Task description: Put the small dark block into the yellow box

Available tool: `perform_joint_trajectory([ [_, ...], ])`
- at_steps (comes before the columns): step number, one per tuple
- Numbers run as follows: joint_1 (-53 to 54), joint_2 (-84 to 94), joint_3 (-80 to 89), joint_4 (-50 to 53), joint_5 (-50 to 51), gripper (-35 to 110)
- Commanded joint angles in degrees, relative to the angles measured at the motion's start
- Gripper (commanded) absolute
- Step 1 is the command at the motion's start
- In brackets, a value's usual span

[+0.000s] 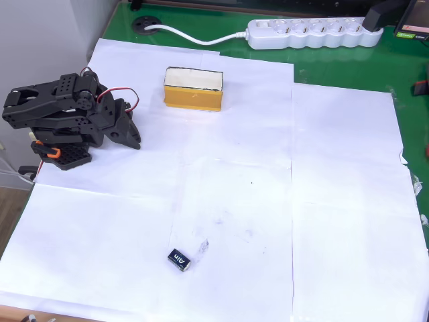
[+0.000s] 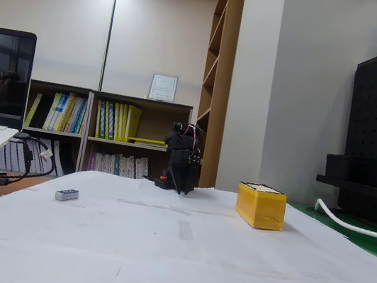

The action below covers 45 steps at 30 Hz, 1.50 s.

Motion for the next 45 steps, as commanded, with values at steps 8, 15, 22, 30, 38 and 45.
perform_joint_trajectory([
  [8, -0.09, -0.09, 0.53, 4.75, -0.62, 0],
  [15, -0.09, -0.09, 0.53, 4.75, -0.62, 0],
  [22, 0.44, -0.09, 0.53, 4.75, -0.62, 0],
  [30, 1.32, -0.09, 0.53, 4.66, -0.44, 0],
  [38, 4.57, 9.05, 5.89, -2.11, -0.44, 1],
  [45, 7.47, 33.05, 28.30, -5.27, 3.96, 1],
])
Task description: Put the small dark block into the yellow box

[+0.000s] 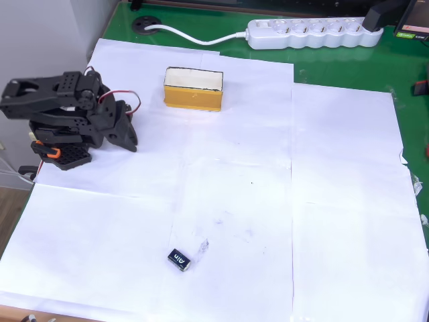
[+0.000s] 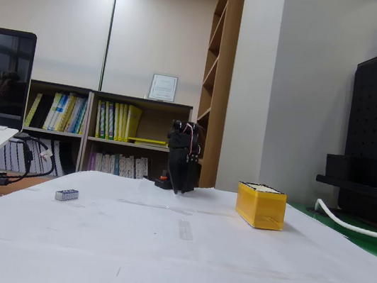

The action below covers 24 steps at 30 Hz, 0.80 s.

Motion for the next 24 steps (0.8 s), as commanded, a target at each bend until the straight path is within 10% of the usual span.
perform_joint_trajectory([
  [1, 1.76, 12.83, 16.35, -0.26, 2.02, 1],
  [24, 22.24, 55.02, 62.14, 4.75, 6.77, 13],
])
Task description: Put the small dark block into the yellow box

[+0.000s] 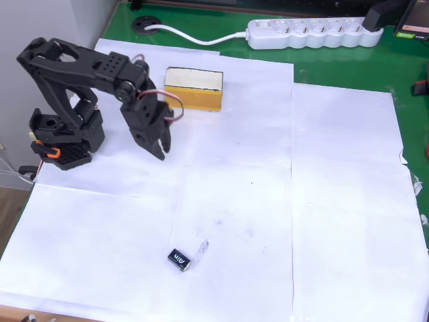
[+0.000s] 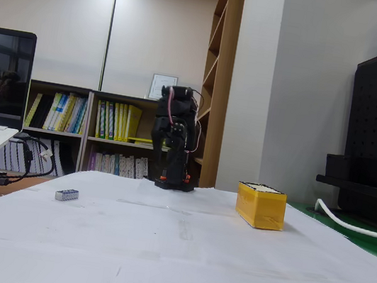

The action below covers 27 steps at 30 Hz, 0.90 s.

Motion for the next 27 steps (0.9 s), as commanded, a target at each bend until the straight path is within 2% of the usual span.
perform_joint_trajectory([
  [1, 3.34, 3.78, 11.95, 3.43, 1.32, 13],
  [5, 4.75, 7.56, 19.34, 7.56, 1.41, 13],
  [7, 5.36, 9.23, 23.29, 11.16, 1.76, 21],
  [16, 5.10, 11.07, 38.32, 28.48, 0.09, 21],
  [20, 6.50, 18.90, 46.05, 28.83, -0.18, 21],
  [27, 11.51, 29.79, 51.42, 22.85, -4.13, 21],
])
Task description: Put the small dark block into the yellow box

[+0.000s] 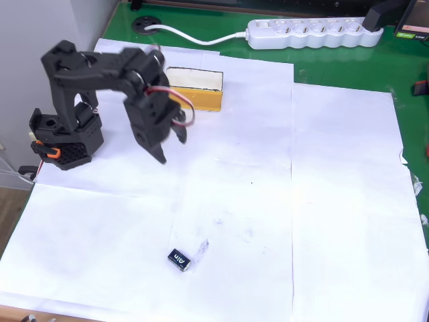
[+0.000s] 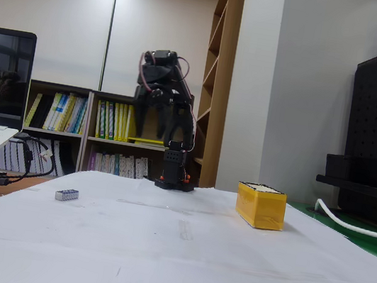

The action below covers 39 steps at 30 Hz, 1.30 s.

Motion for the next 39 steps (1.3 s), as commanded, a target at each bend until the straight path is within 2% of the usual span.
perform_joint_trajectory([
  [1, 2.99, 2.72, 5.27, -2.64, -2.02, 21],
  [8, 6.86, 7.91, 6.42, -7.47, -4.13, 21],
  [12, 8.70, 10.20, 8.17, -8.96, -4.57, 30],
  [24, 14.50, 16.87, 9.84, -17.40, -18.28, 30],
  [30, 16.00, 20.92, 9.67, -24.70, -18.63, 30],
  [39, 18.72, 24.26, 7.65, -28.83, -17.84, 30],
])
